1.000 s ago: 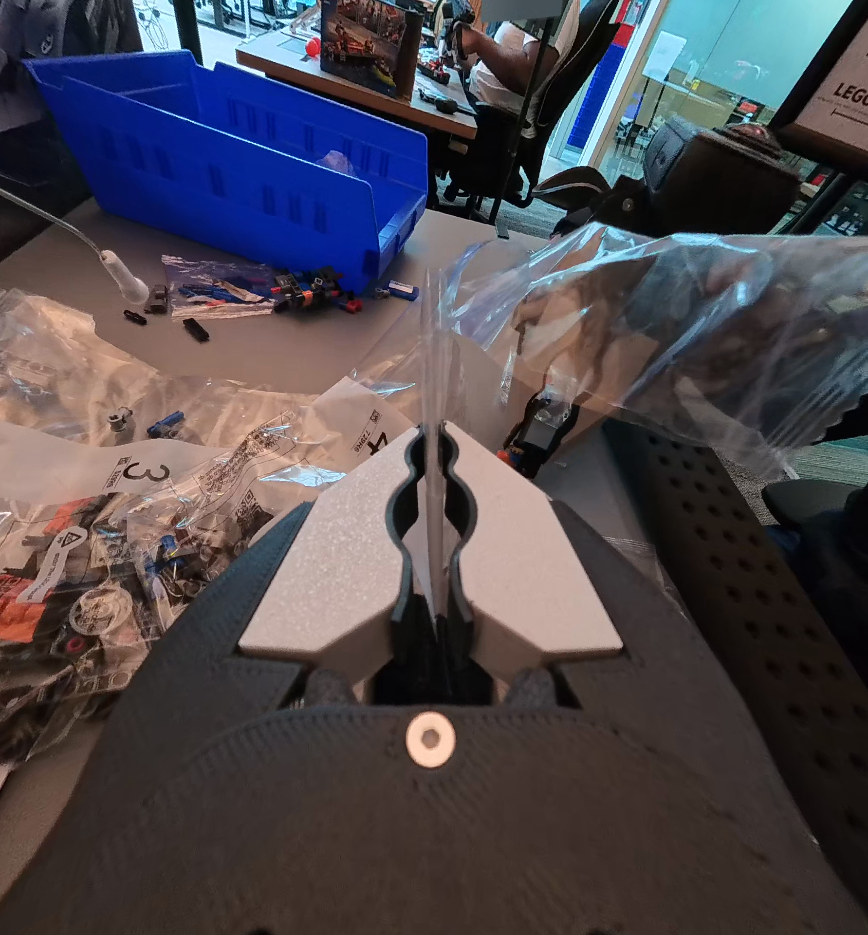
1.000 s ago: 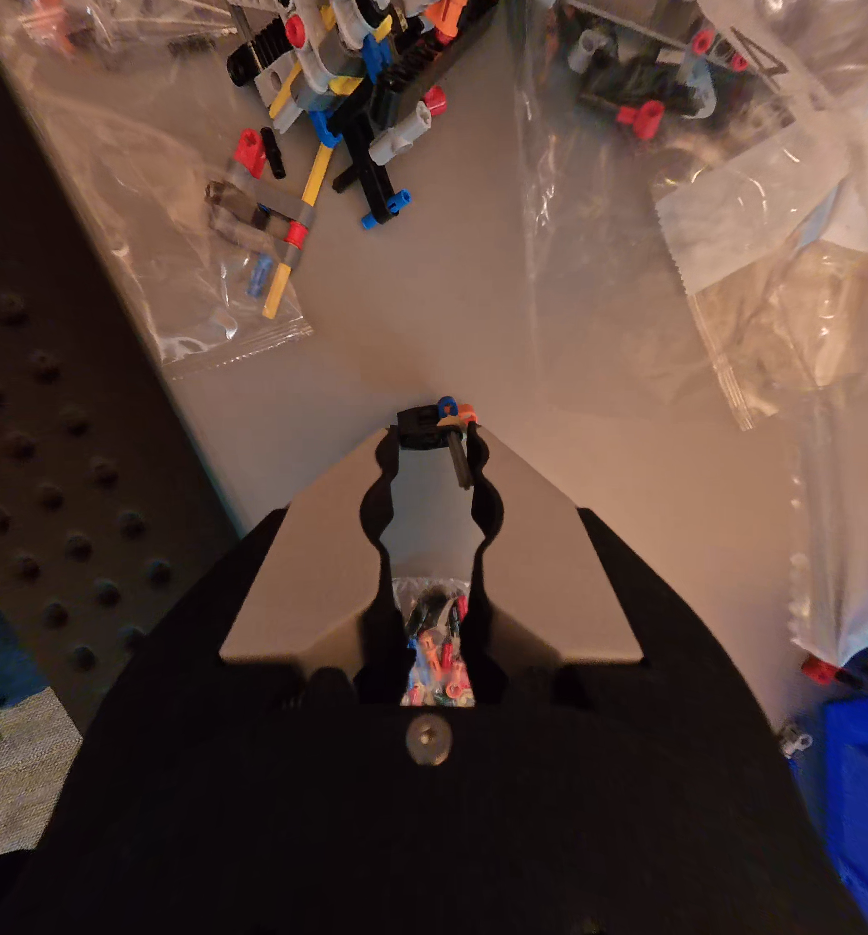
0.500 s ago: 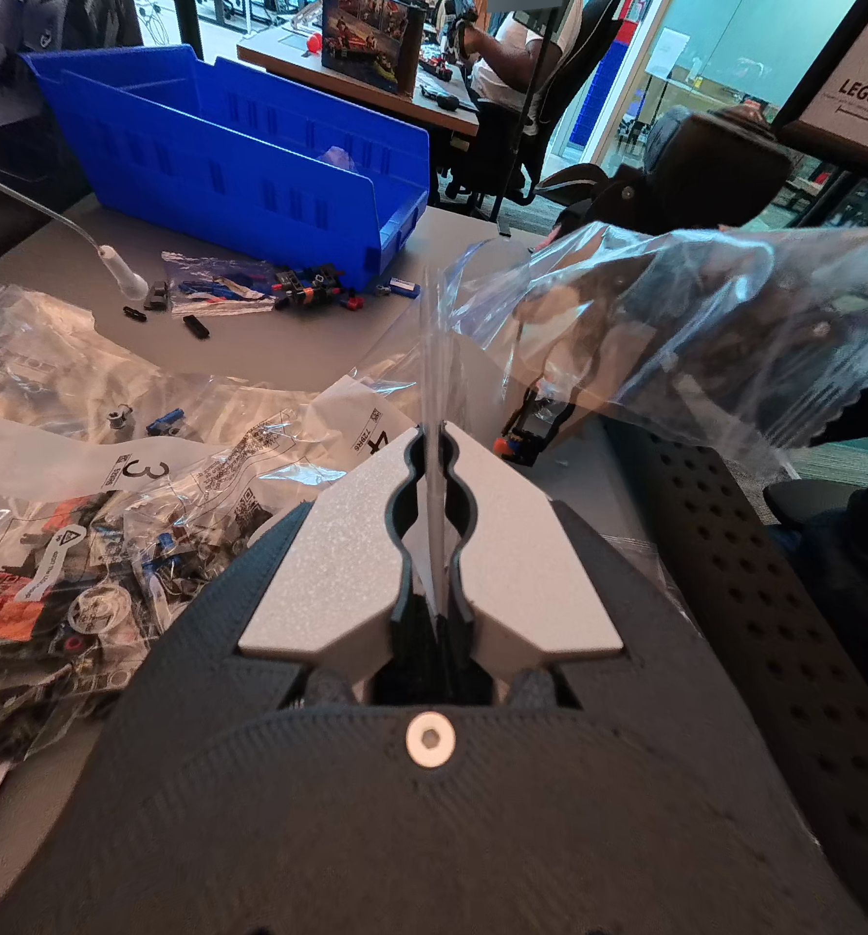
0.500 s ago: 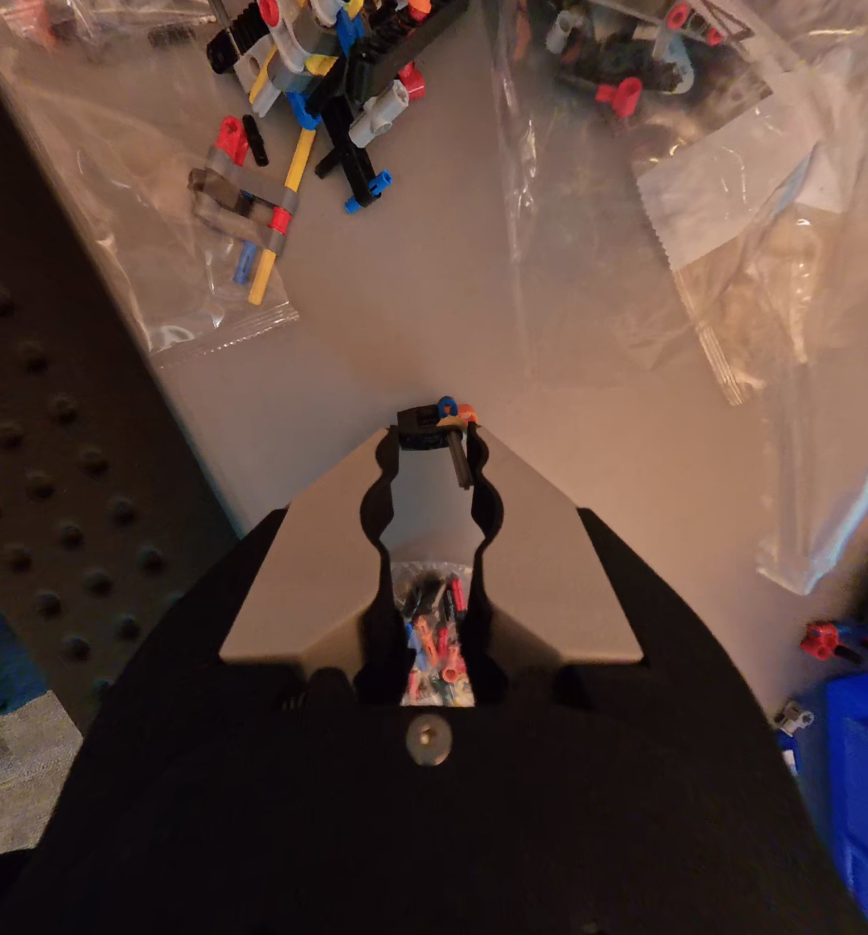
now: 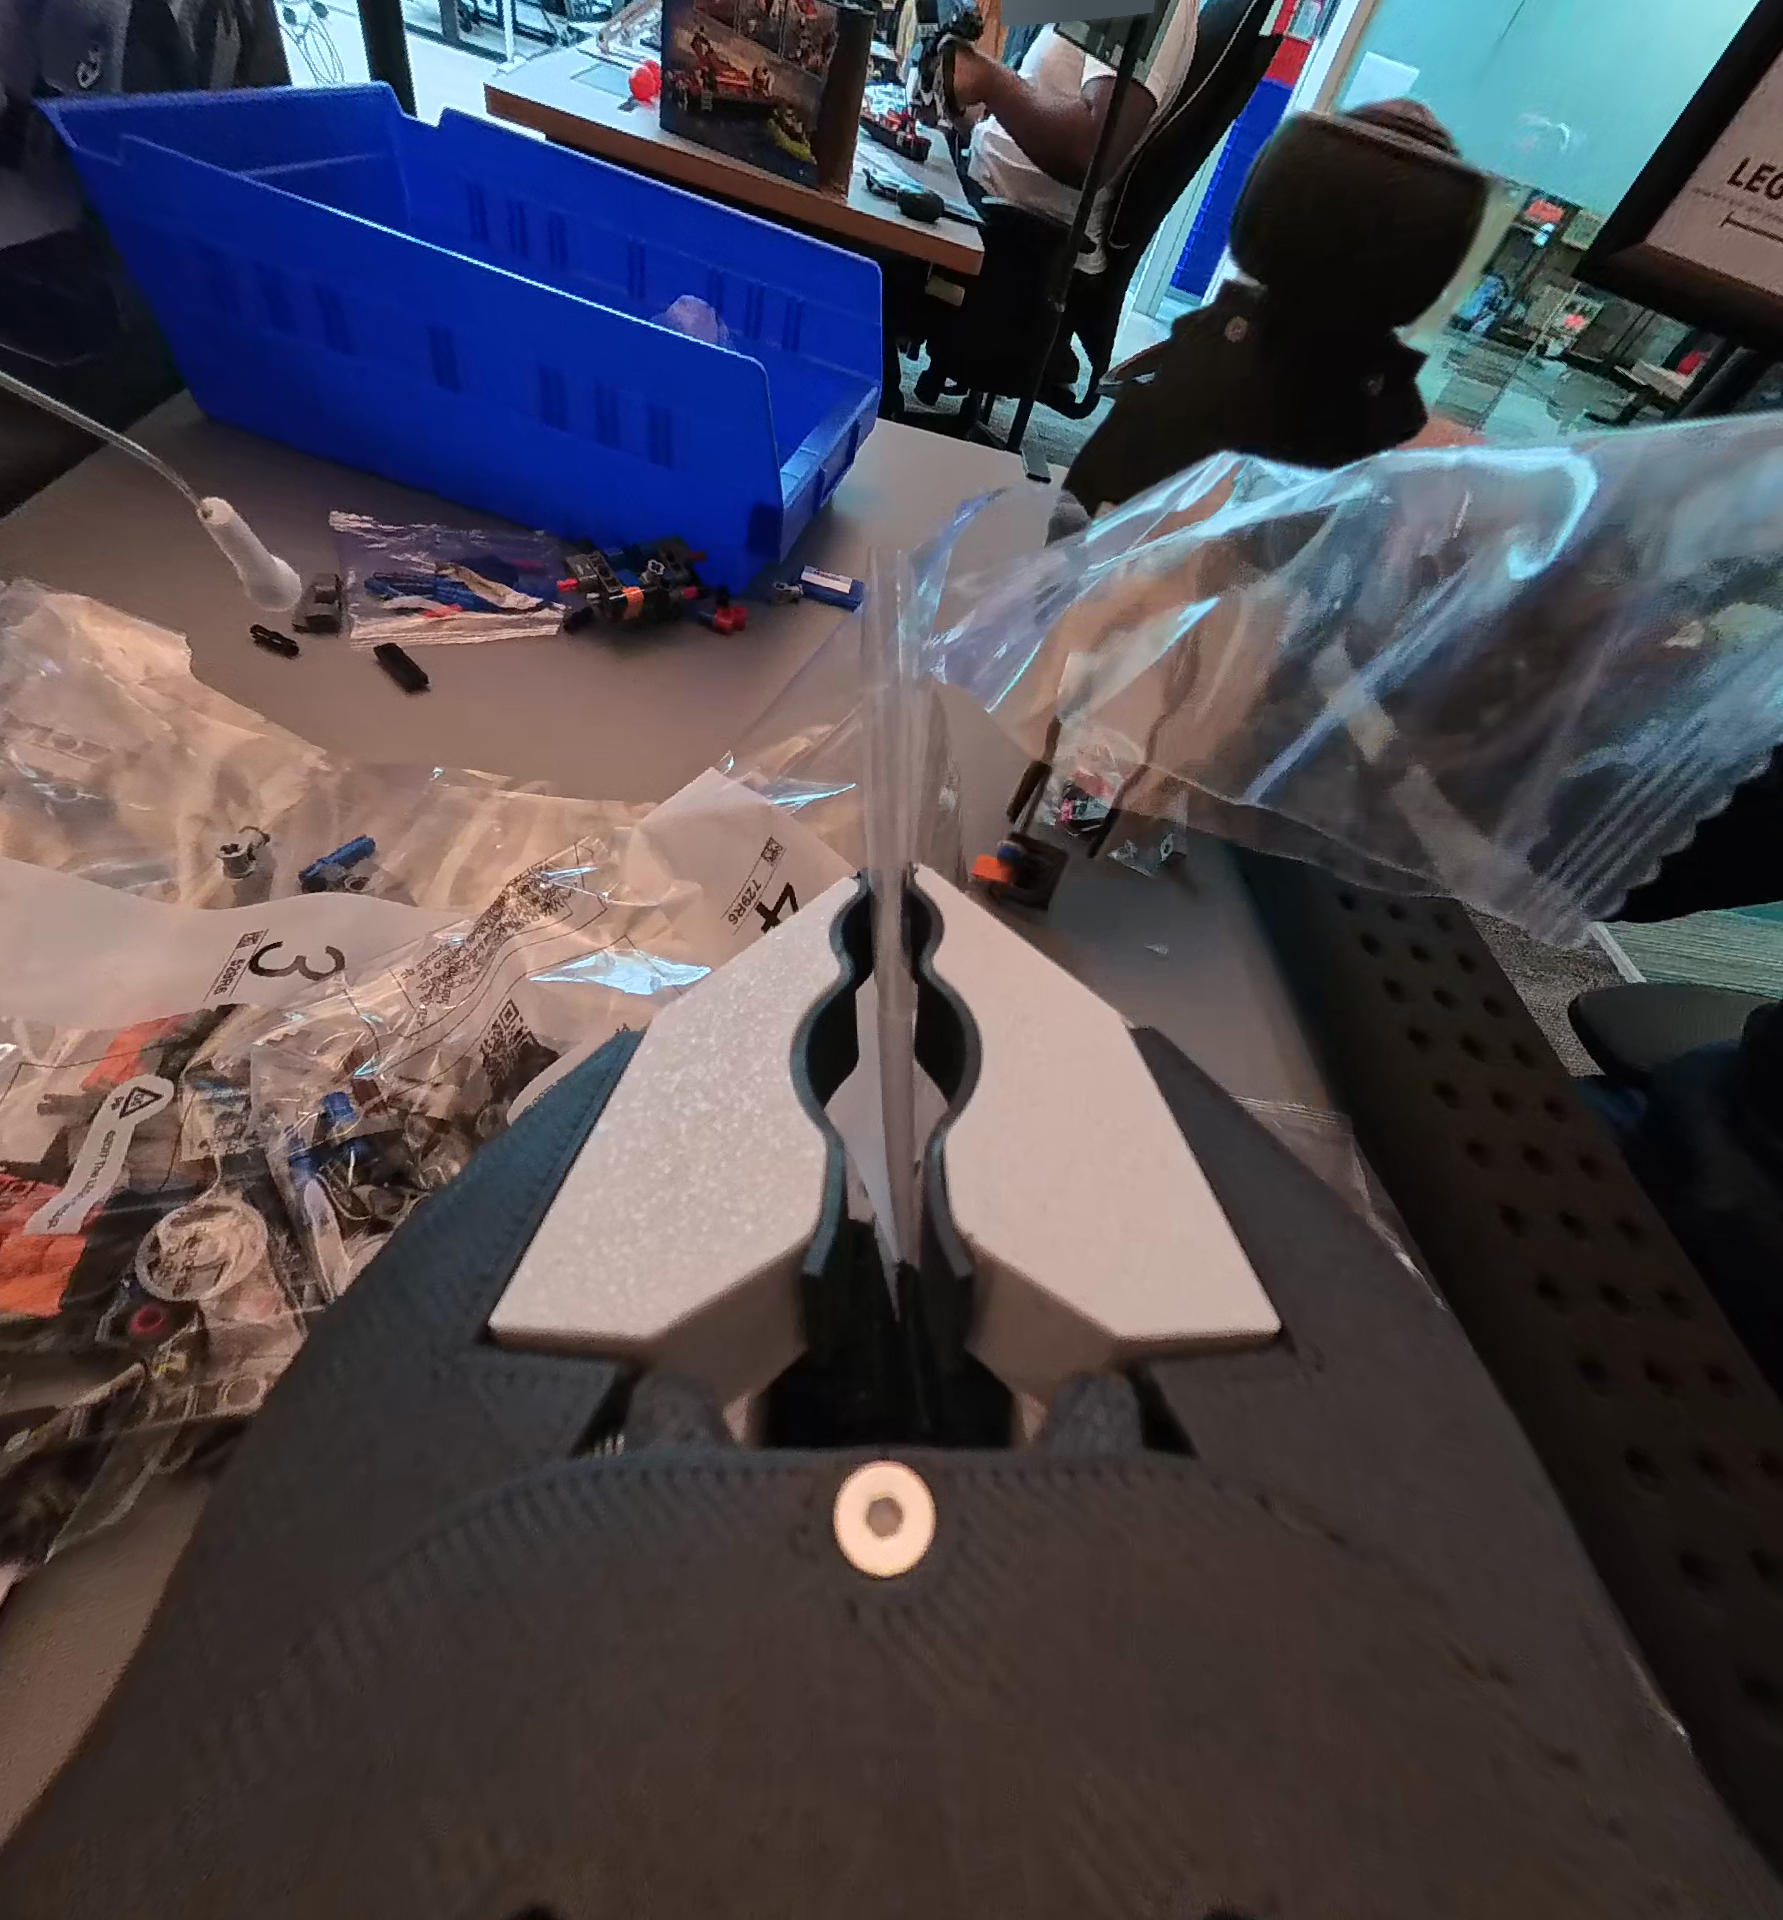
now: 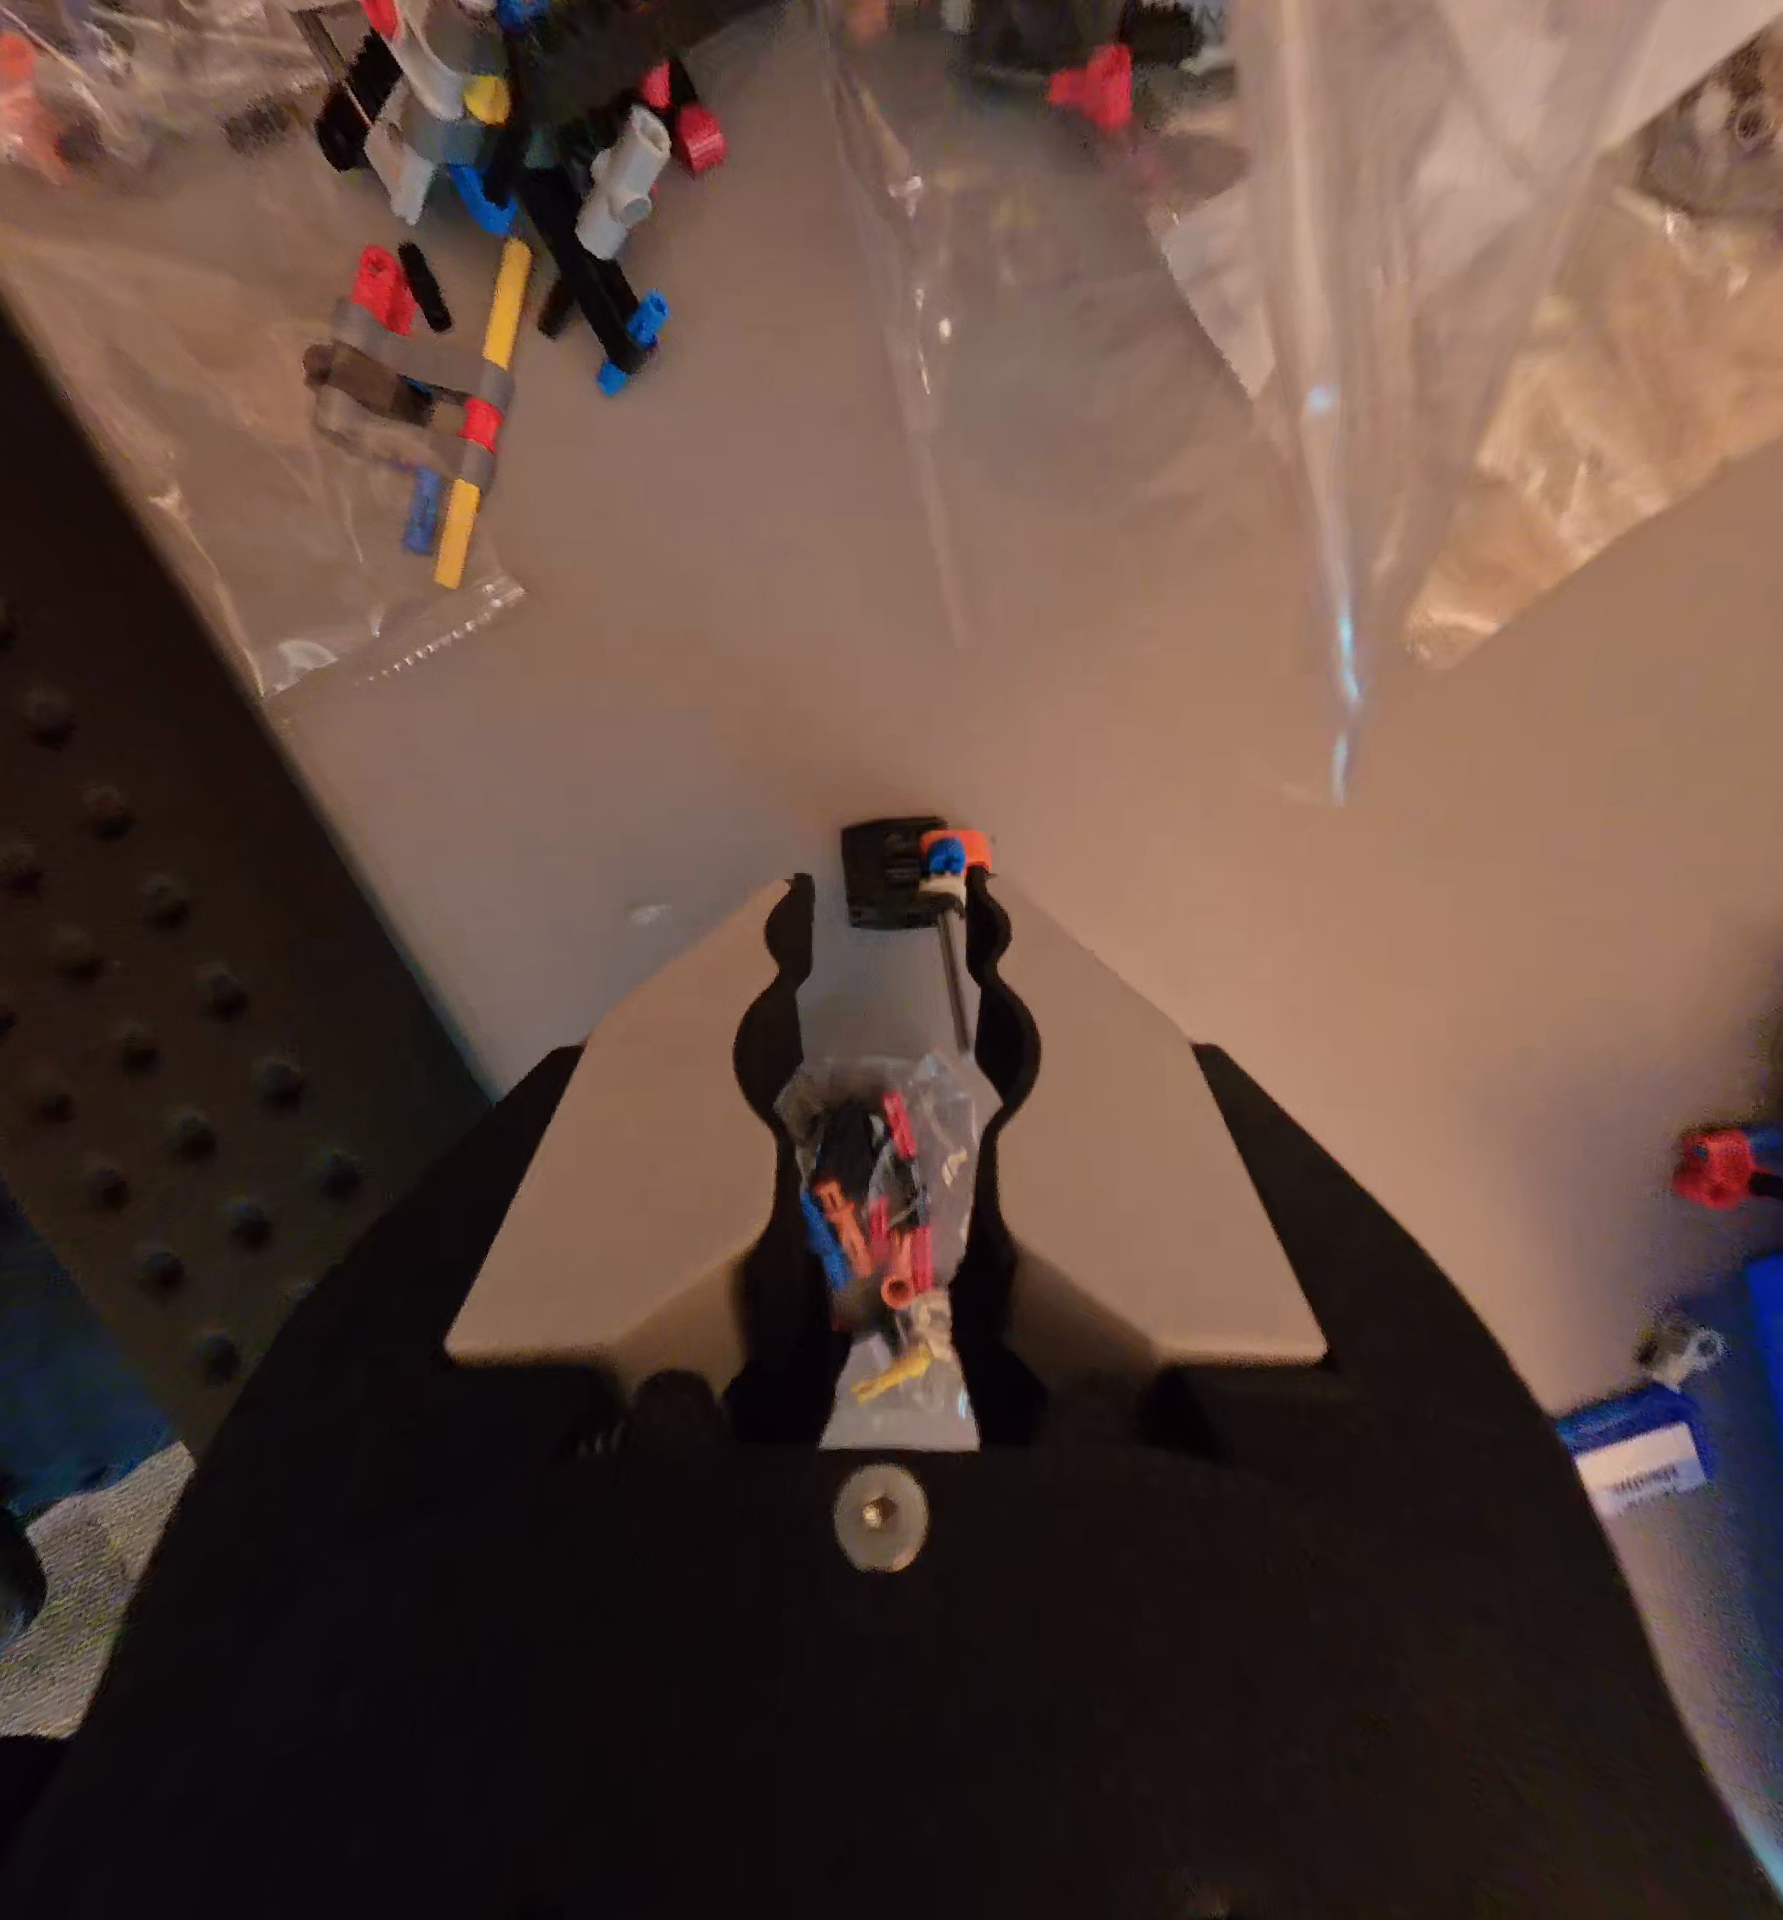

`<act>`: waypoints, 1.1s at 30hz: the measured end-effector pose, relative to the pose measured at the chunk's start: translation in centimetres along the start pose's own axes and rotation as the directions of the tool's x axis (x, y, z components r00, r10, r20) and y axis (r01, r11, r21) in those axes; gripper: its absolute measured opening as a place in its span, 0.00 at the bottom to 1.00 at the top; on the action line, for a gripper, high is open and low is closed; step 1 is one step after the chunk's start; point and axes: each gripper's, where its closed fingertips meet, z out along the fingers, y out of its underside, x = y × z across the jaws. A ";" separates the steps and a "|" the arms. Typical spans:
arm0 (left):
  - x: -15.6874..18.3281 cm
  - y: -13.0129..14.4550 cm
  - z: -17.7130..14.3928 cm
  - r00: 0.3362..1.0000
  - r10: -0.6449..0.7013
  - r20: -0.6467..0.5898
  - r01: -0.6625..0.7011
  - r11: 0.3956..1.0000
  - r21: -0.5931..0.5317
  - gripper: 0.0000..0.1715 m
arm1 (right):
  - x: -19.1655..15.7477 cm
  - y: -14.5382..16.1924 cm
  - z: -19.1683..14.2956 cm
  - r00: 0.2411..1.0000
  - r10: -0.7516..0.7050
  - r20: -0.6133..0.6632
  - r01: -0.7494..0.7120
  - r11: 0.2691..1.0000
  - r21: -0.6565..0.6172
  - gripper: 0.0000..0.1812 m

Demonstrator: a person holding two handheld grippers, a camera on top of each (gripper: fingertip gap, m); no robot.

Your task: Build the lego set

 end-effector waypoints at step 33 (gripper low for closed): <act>-0.6 -0.8 -0.6 0.999 0.017 0.043 -0.019 0.999 0.041 0.01 | -0.9 1.3 2.1 0.997 -0.039 0.064 0.044 0.996 -0.079 0.17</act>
